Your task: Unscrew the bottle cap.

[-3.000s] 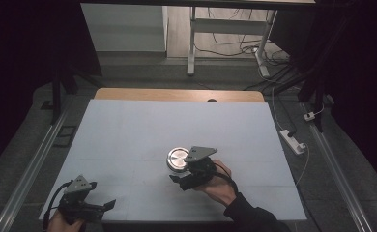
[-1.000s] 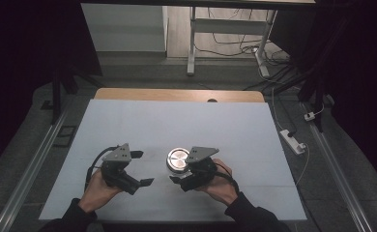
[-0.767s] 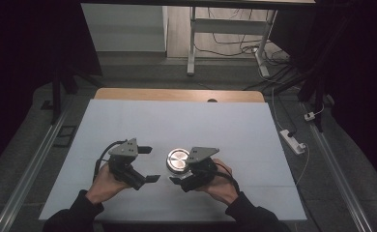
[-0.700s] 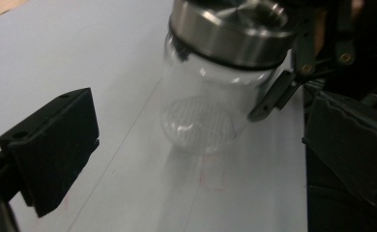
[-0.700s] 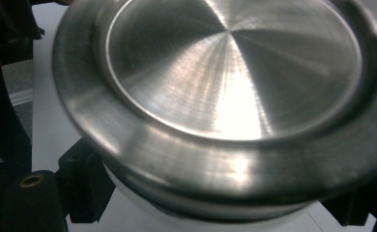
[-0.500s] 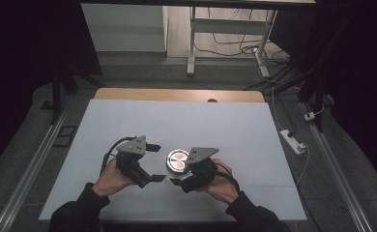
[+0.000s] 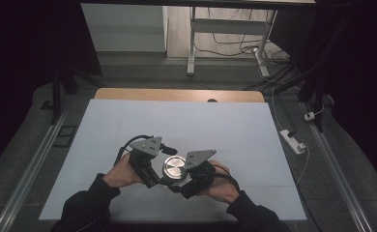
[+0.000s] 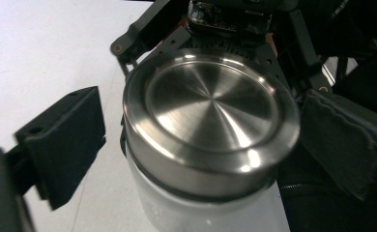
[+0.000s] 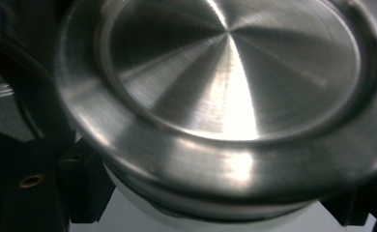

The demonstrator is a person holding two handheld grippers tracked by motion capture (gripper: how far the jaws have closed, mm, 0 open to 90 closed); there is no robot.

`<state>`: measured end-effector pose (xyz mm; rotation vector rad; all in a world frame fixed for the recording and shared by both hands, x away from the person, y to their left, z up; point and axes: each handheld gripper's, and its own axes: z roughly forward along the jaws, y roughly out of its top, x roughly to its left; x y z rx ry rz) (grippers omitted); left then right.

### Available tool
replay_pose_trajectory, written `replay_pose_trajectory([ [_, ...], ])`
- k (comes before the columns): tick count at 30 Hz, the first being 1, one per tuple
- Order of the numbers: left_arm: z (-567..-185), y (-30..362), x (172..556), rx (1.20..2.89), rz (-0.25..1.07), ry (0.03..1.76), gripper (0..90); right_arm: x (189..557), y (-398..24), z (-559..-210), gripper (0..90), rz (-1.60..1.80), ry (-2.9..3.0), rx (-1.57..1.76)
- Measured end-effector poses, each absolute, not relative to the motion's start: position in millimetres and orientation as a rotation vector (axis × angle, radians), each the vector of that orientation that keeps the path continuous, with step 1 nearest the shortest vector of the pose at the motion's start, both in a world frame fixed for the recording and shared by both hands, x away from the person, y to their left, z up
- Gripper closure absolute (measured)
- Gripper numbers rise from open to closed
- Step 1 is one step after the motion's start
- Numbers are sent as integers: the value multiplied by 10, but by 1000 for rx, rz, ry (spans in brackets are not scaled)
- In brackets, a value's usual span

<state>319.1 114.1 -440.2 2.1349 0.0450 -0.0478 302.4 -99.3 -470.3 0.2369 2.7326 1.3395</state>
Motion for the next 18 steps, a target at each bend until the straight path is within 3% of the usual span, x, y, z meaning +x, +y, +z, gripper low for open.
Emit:
replay_pose_trajectory([
  [7,-4406,1128,3146,2129,-47,-7,187,2985,-967,-4693,152,1337,2759,175],
  [18,-4374,964,3061,2080,189,364,192,3089,-1022,-4666,153,1292,2594,465],
])
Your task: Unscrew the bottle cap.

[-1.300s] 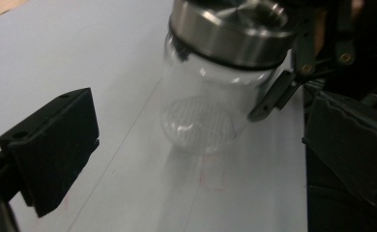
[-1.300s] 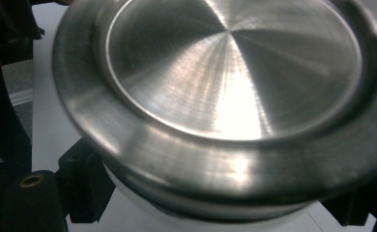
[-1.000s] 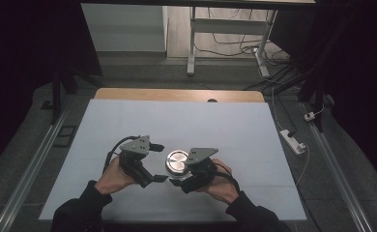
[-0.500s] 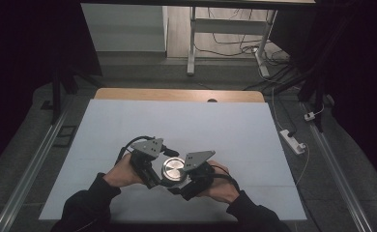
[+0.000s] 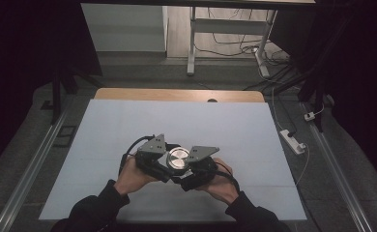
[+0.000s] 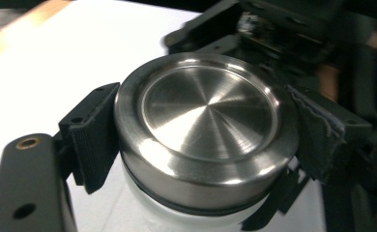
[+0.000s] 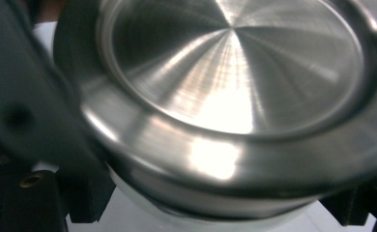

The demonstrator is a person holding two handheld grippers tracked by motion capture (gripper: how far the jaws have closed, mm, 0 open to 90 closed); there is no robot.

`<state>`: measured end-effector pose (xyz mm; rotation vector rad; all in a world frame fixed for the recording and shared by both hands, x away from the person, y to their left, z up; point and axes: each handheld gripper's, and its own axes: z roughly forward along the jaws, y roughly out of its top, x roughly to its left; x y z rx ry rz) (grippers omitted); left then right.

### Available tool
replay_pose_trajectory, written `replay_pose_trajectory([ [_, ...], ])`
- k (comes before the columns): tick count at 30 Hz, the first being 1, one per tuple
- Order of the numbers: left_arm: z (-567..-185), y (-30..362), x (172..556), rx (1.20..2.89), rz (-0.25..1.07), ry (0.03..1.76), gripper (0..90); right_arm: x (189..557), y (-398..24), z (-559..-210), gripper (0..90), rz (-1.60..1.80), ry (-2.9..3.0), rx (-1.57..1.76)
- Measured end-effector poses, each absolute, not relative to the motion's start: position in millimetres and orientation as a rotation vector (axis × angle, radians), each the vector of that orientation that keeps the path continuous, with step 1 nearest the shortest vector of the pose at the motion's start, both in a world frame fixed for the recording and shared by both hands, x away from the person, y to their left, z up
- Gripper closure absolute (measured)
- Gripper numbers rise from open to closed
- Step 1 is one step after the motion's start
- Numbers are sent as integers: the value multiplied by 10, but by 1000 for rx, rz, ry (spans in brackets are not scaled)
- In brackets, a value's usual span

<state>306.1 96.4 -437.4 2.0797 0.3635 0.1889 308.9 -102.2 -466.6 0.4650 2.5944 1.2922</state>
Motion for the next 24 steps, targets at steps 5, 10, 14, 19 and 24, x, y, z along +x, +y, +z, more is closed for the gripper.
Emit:
replay_pose_trajectory([
  [5,-4381,906,3064,2056,211,427,173,3092,-1029,-4681,152,1272,2542,546],
  [10,-4308,1083,3117,1995,112,357,70,3085,-1029,-4678,152,1294,2562,509],
  [14,-4253,1175,3100,2051,112,252,66,3080,-1025,-4683,152,1336,2605,468],
  [19,-4251,1198,3067,2123,96,129,81,3049,-1009,-4671,152,1385,2673,370],
  [24,-4309,1160,3041,2168,50,30,135,2994,-978,-4664,152,1386,2723,242],
])
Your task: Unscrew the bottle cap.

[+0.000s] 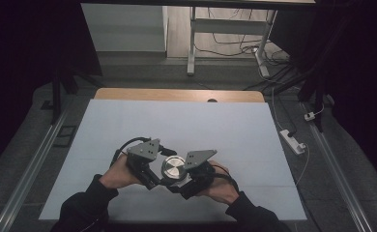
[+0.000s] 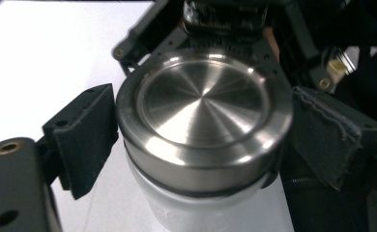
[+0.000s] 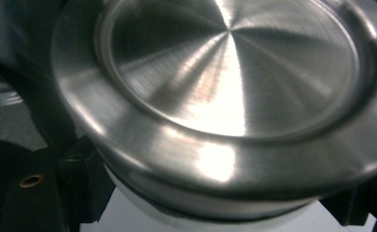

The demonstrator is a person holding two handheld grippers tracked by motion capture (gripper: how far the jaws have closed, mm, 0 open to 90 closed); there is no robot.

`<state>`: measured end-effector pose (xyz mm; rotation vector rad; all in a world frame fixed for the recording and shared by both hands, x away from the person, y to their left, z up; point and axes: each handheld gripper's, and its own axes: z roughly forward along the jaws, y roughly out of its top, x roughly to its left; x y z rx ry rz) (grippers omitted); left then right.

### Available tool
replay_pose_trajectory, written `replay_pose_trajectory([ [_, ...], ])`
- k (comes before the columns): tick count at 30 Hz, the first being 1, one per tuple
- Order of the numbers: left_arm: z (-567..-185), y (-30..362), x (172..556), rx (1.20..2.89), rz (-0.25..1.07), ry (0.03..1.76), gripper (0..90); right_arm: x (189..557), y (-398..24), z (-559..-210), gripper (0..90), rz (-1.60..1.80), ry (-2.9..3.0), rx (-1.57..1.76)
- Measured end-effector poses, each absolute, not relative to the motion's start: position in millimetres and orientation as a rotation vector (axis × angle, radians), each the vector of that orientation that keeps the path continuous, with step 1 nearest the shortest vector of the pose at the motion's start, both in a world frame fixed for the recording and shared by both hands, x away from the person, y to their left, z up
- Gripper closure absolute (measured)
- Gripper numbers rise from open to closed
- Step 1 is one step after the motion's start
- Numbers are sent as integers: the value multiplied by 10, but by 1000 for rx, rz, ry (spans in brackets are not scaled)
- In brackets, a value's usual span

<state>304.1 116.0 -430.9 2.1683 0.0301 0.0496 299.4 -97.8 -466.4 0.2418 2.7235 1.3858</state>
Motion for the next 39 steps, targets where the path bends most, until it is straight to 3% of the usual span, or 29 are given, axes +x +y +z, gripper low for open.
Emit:
replay_pose_trajectory([
  [5,-4340,1142,3019,2152,61,29,189,2959,-957,-4660,152,1358,2739,197],
  [10,-4361,1087,3037,2110,123,203,191,3004,-982,-4641,152,1329,2681,323],
  [15,-4368,935,2986,2092,274,402,190,3067,-1006,-4658,152,1302,2584,505],
  [17,-4374,913,2997,2081,265,426,184,3073,-1011,-4667,153,1286,2552,540],
  [22,-4336,1028,3072,2036,132,379,30,3064,-1018,-4661,152,1308,2555,526],
  [25,-4296,1120,3074,2059,105,289,25,3063,-1027,-4643,153,1328,2603,470],
  [34,-4298,1165,3005,2149,36,40,111,2952,-949,-4656,152,1351,2744,193],
  [39,-4309,1135,2975,2131,51,30,185,2925,-936,-4646,152,1341,2744,165],
])
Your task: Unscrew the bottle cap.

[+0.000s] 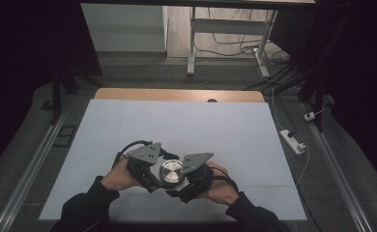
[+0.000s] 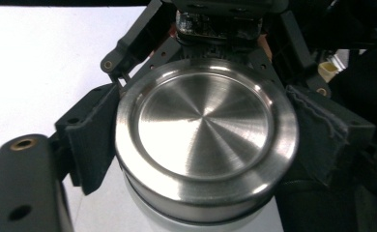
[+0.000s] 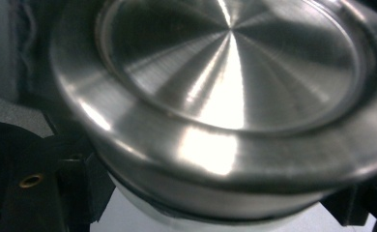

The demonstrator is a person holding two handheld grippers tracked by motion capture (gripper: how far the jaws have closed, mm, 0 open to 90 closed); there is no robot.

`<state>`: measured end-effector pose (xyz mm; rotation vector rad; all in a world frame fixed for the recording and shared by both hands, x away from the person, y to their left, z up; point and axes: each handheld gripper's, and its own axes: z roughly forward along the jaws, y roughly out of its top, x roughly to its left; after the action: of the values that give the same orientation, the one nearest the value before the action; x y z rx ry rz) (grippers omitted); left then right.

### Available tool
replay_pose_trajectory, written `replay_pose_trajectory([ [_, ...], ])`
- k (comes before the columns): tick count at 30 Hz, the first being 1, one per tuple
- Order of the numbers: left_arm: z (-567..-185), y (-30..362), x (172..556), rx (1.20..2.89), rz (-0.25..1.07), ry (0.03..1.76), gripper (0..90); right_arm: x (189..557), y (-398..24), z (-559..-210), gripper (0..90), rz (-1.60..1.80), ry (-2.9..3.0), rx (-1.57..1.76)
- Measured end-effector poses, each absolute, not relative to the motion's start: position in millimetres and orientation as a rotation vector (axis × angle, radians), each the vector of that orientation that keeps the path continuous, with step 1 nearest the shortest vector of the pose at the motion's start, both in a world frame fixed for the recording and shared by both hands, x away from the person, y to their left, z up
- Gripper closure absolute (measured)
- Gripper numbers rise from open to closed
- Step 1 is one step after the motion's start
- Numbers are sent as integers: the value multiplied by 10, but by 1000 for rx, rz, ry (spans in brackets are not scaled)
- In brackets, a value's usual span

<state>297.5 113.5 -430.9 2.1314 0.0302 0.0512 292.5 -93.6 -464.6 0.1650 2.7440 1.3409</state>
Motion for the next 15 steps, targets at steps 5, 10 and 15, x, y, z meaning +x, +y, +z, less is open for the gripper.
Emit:
replay_pose_trajectory([
  [5,-4295,1089,2975,2097,123,182,193,2969,-961,-4629,152,1349,2688,265],
  [10,-4309,990,2970,2077,224,363,194,3025,-976,-4645,152,1342,2608,449],
  [15,-4309,945,2954,2032,272,463,195,3039,-968,-4672,152,1313,2553,548],
])
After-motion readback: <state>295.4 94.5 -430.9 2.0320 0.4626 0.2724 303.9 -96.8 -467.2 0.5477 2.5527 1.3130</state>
